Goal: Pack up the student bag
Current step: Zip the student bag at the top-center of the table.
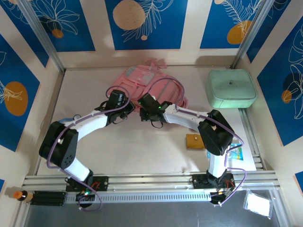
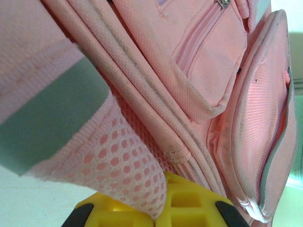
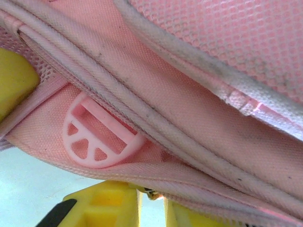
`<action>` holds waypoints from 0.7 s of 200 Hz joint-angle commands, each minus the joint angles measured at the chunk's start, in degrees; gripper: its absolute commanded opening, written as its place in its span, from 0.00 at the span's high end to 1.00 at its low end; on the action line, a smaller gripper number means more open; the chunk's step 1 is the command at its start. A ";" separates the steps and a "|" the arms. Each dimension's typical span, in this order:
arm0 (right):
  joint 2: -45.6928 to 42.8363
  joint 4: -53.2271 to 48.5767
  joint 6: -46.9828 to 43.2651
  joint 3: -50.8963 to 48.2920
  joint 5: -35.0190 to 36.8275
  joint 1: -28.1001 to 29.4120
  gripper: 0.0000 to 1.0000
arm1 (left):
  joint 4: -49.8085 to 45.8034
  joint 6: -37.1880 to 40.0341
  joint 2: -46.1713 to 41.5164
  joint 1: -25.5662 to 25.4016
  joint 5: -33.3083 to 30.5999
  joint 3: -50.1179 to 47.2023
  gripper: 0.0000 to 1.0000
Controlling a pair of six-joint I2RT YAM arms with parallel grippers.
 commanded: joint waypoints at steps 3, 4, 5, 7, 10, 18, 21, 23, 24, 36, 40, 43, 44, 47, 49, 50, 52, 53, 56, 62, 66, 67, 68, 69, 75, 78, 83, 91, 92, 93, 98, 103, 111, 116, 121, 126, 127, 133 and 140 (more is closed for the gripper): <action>0.65 1.38 -0.71 1.60 4.73 -0.60 0.83 | 0.69 1.64 -1.84 -0.49 3.83 2.32 1.00; 0.64 1.37 -0.67 1.55 4.74 -0.64 0.83 | 0.68 1.65 -1.90 -0.47 3.84 2.33 1.00; 0.60 1.37 -0.65 1.52 4.74 -0.62 0.83 | 0.64 1.65 -1.84 -0.45 3.81 2.33 1.00; 0.56 1.37 -0.63 1.45 4.74 -0.67 0.83 | 0.62 1.61 -1.86 -0.45 3.80 2.33 1.00; 0.51 1.29 -0.56 1.31 4.82 -0.68 0.84 | 0.59 1.66 -1.86 -0.38 3.77 2.27 1.00; 0.24 1.20 -0.46 1.06 5.05 -0.73 0.84 | 0.44 1.76 -1.91 -0.19 3.77 2.34 1.00; 0.14 1.13 -0.46 0.85 5.16 -0.69 0.84 | 0.35 1.76 -1.94 -0.10 3.75 2.34 1.00; 0.05 1.07 -0.37 0.71 5.24 -0.69 0.84 | 0.26 1.75 -1.95 -0.03 3.74 2.27 1.00; -0.01 1.04 -0.37 0.66 5.30 -0.69 0.85 | 0.25 1.74 -1.95 -0.02 3.71 2.30 1.00; -0.79 0.69 -0.20 -0.39 5.94 -0.71 0.85 | -0.18 1.91 -2.19 0.34 3.21 2.12 1.00; -1.19 0.60 -0.06 -0.78 6.17 -0.69 0.85 | -0.27 2.07 -2.26 0.50 2.96 2.08 1.00; -1.47 0.44 0.02 -1.14 6.42 -0.80 0.85 | -0.31 2.08 -2.30 0.59 2.79 1.94 1.00; -1.56 0.42 0.05 -1.23 6.50 -0.83 0.85 | -0.34 2.13 -2.34 0.60 2.71 1.92 1.00; -1.84 0.26 0.14 -1.62 6.77 -0.79 0.85 | -0.40 2.18 -2.43 0.73 2.53 1.86 1.00; -2.03 0.19 0.16 -1.88 6.94 -0.78 0.85 | -0.47 2.14 -2.47 0.82 2.42 1.78 1.00; -2.14 0.12 0.20 -2.04 7.03 -0.78 0.85 | -0.47 2.16 -2.47 0.85 2.35 1.70 1.00; -2.41 -0.04 0.35 -2.27 7.21 -0.77 0.85 | -0.51 2.20 -2.54 0.91 2.25 1.67 1.00; -2.51 -0.08 0.39 -2.41 7.29 -0.82 0.85 | -0.53 2.23 -2.55 0.94 2.17 1.61 1.00; -2.83 -0.35 0.61 -2.75 7.62 -0.86 0.85 | -0.56 2.27 -2.64 1.04 2.05 1.51 1.00; -3.54 -1.02 1.05 -3.66 8.32 -0.94 0.85 | -0.61 2.40 -2.74 1.29 1.80 1.22 1.00; -4.08 -1.56 1.38 -4.24 8.74 -1.07 0.85 | -0.64 2.40 -2.82 1.46 1.68 1.13 1.00; -4.22 -1.72 1.47 -4.36 8.85 -1.10 0.85 | -0.59 2.38 -2.82 1.56 1.67 1.07 1.00; -4.39 -1.85 1.57 -4.51 9.00 -1.11 0.85 | -0.62 2.37 -2.83 1.61 1.66 1.05 1.00; -4.51 -1.95 1.61 -4.68 9.07 -1.12 0.85 | -0.63 2.36 -2.83 1.64 1.66 0.99 1.00; -5.49 -2.53 2.01 -5.87 9.84 -1.34 0.85 | -0.48 2.38 -2.90 1.94 1.78 0.77 1.00; -6.01 -2.72 2.15 -6.42 10.18 -1.39 0.86 | -0.45 2.43 -2.85 2.10 1.87 0.69 1.00; -6.92 -2.97 2.31 -7.46 10.83 -1.54 0.86 | -0.46 2.48 -2.90 2.31 2.00 0.46 1.00; -8.35 -3.22 2.57 -9.23 11.74 -1.80 0.86 | -0.46 2.52 -2.92 2.60 2.14 0.24 1.00; -8.51 -3.30 2.60 -9.45 11.84 -1.86 0.86 | -0.46 2.53 -2.96 2.66 2.16 0.23 1.00; -8.73 -3.38 2.61 -9.65 11.94 -1.89 0.86 | -0.47 2.53 -2.98 2.69 2.17 0.19 1.00; -9.48 -3.65 2.75 -10.63 12.49 -2.11 0.86 | -0.43 2.67 -2.97 2.84 2.24 0.01 1.00; -10.41 -4.04 2.87 -11.50 12.95 -2.33 0.87 | -0.48 2.79 -2.87 2.97 2.27 -0.03 1.00; -11.67 -4.47 3.19 -12.92 13.75 -2.66 0.88 | -0.66 2.95 -2.89 3.22 2.34 -0.12 1.00; -12.39 -4.63 3.42 -13.85 14.23 -2.83 0.89 | -0.67 3.05 -2.89 3.33 2.36 -0.25 1.00; -13.04 -4.99 3.85 -14.62 14.80 -3.01 0.89 | -0.64 3.13 -2.90 3.42 2.36 -0.30 1.00; -13.54 -5.46 4.64 -15.31 15.63 -3.21 0.89 | -0.64 3.17 -2.90 3.51 2.34 -0.30 1.00; -13.62 -5.56 4.82 -15.43 15.82 -3.22 0.89 | -0.64 3.20 -2.91 3.51 2.35 -0.30 1.00; -14.16 -5.65 5.47 -16.29 16.47 -3.36 0.89 | -0.61 3.17 -2.89 3.60 2.43 -0.39 1.00; -14.54 -4.88 5.38 -17.06 16.29 -3.58 0.89 | -0.56 3.15 -2.91 3.59 2.46 -0.41 1.00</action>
